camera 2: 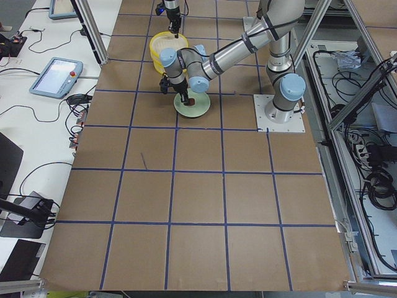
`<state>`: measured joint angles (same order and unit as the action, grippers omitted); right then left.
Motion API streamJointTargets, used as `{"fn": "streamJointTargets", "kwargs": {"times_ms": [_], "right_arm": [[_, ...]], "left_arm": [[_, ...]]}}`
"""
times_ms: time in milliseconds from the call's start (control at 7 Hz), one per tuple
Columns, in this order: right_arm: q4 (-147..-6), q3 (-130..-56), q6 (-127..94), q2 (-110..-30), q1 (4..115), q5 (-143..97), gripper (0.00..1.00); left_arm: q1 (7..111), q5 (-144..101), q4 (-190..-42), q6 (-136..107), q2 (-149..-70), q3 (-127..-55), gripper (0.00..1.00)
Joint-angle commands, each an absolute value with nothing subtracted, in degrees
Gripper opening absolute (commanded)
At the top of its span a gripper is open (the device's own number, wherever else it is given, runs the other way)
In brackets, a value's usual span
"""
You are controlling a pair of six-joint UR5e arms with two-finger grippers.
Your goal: Stack buns with steamer
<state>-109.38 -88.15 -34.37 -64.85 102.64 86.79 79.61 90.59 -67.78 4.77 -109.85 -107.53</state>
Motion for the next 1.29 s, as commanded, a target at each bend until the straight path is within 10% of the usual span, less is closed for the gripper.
{"fn": "streamJointTargets", "kwargs": {"times_ms": [0,714,1143], "right_arm": [[-109.5,-88.1,-33.6,-64.2,102.7,87.0,0.08],[-109.2,-88.5,-33.7,-64.4,102.7,87.3,0.18],[-109.1,-88.6,-33.6,-64.7,102.6,87.3,0.85]], "left_arm": [[77.9,80.7,-73.4,-0.7,-109.3,-105.4,0.16],[77.5,38.8,-85.7,-30.3,-109.0,-103.7,0.16],[79.4,24.3,-85.6,-44.9,-109.1,-102.2,0.2]]}}
